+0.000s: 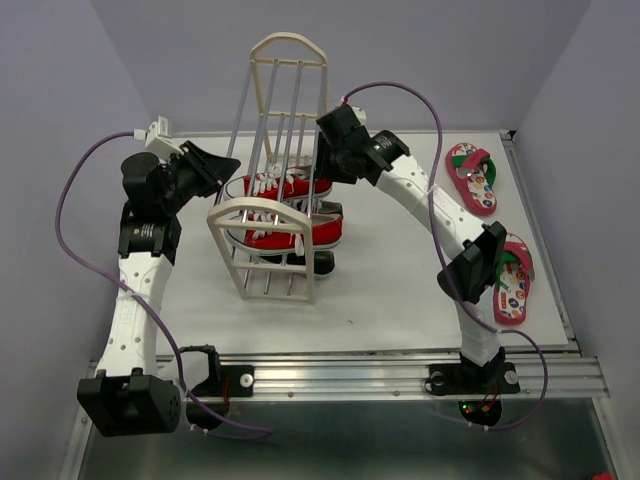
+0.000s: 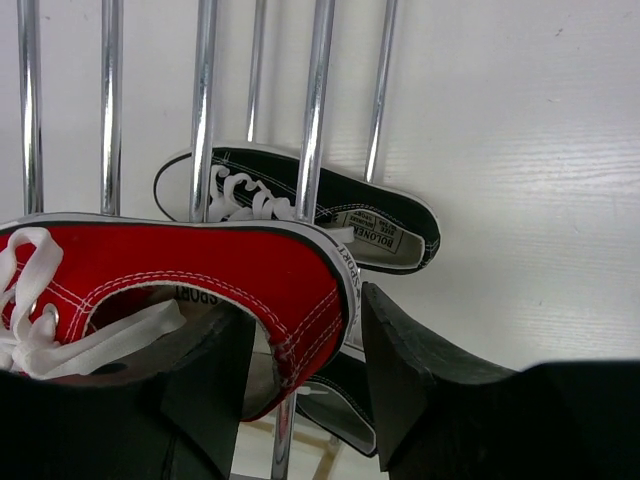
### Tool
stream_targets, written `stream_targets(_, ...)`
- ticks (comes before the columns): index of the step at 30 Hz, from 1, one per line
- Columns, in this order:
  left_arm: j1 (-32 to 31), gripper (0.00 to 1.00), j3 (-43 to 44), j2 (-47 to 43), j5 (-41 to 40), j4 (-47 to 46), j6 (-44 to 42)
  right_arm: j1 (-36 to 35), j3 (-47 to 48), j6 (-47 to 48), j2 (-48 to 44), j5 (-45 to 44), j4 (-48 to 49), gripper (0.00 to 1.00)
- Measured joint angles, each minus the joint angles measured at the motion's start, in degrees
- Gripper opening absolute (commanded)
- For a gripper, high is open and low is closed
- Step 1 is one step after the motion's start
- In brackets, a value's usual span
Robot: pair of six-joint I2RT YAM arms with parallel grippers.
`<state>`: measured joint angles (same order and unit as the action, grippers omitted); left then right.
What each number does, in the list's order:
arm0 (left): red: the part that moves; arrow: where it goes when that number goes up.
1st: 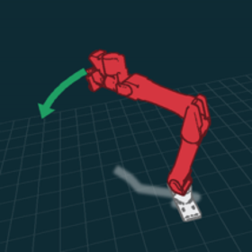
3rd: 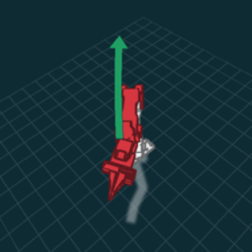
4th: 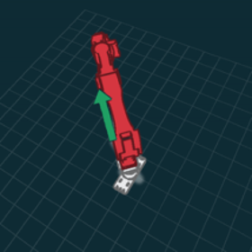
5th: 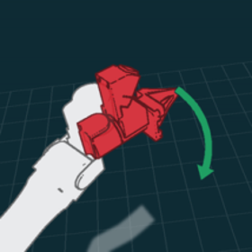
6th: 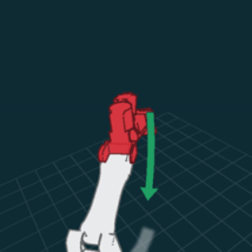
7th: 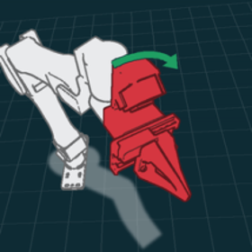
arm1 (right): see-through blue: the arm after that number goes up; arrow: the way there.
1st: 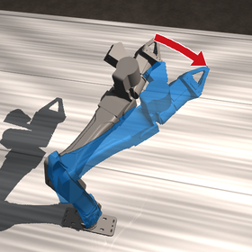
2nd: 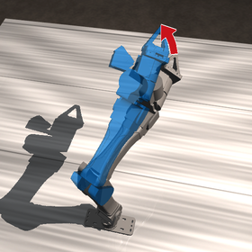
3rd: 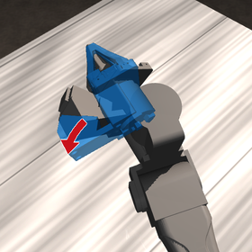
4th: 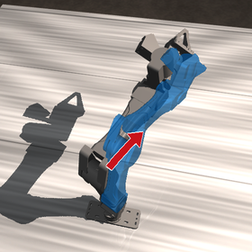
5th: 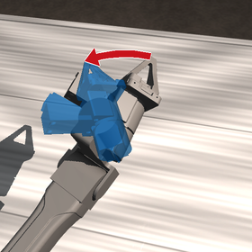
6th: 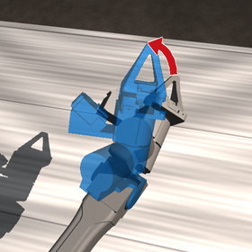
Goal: Place and organize the shoes onto the shoe shelf
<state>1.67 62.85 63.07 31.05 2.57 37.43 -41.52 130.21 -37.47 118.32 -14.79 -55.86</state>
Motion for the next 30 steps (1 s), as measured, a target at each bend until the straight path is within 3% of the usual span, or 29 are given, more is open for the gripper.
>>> stream_targets(14,0.02,0.0,-0.09,-0.15,-0.46,0.0,0.02,-0.11,-8.63,1.95,-8.57,-0.2,6.49,0.76)
stream_targets(24,-0.04,0.0,-0.09,-0.09,-0.48,-0.09,0.33,-0.79,-14.62,4.28,-16.96,-1.53,14.84,0.82)
stream_targets(30,-0.07,0.0,-0.13,-0.26,-0.63,-0.02,0.35,-0.42,-19.78,5.18,-18.64,-4.02,16.76,1.0)
